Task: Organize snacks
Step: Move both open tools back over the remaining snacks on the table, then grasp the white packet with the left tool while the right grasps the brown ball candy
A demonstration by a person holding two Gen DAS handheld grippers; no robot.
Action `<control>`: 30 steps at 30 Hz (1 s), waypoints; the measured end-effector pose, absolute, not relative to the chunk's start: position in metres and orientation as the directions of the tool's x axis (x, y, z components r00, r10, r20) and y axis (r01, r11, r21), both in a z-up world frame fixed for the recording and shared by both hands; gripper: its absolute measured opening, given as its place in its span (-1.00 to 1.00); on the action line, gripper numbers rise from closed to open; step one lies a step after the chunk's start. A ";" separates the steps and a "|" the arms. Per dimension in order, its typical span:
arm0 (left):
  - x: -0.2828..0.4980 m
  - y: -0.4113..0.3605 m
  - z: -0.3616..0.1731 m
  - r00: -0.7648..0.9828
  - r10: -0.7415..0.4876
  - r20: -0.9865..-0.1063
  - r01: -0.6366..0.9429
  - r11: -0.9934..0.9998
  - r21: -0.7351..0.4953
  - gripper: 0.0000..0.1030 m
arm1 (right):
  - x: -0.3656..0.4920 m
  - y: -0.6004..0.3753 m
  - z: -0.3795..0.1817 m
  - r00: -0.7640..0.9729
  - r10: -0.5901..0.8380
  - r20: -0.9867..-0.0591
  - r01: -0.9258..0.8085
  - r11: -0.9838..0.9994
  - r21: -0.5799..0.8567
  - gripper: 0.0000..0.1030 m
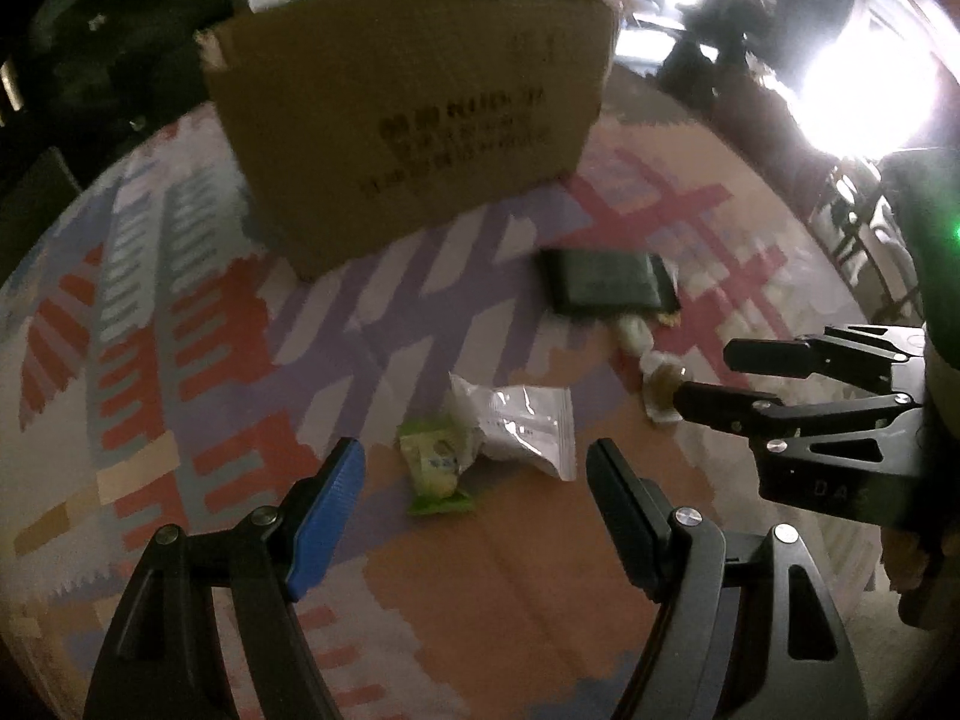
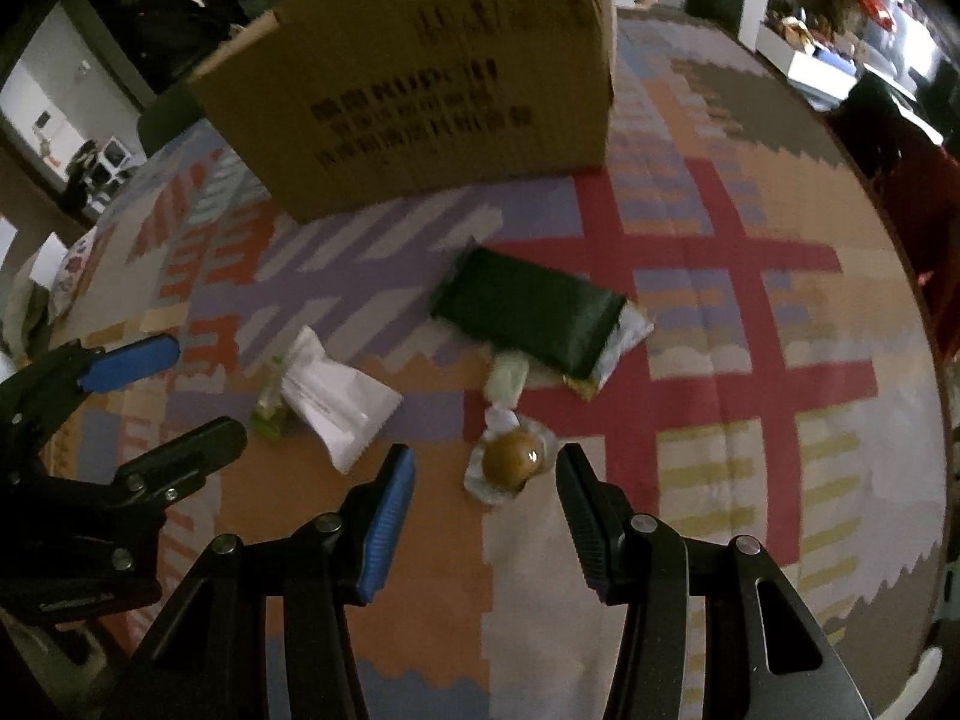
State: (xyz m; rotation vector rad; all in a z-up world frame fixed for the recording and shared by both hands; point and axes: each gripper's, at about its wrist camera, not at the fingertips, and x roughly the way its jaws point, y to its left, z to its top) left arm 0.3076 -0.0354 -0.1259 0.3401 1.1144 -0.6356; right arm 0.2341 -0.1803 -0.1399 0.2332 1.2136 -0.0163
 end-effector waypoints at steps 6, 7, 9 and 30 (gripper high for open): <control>0.318 -0.044 -0.146 0.243 -0.302 -0.922 0.660 0.748 -0.072 0.47 | 0.234 -0.185 -0.157 0.314 0.119 -0.942 0.197 0.962 0.187 -0.03; 0.321 -0.045 -0.148 0.238 -0.304 -0.922 0.662 0.746 -0.075 0.47 | 0.235 -0.186 -0.158 0.313 0.119 -0.942 0.206 0.960 0.190 -0.03; 0.327 -0.047 -0.151 0.230 -0.316 -0.921 0.669 0.739 -0.087 0.47 | 0.237 -0.187 -0.161 0.312 0.126 -0.942 0.228 0.952 0.203 -0.03; 0.344 -0.064 -0.176 0.181 -0.329 -0.927 0.640 0.755 -0.143 -0.24 | 0.252 -0.192 -0.175 0.317 0.146 -0.937 0.264 0.936 0.234 -0.26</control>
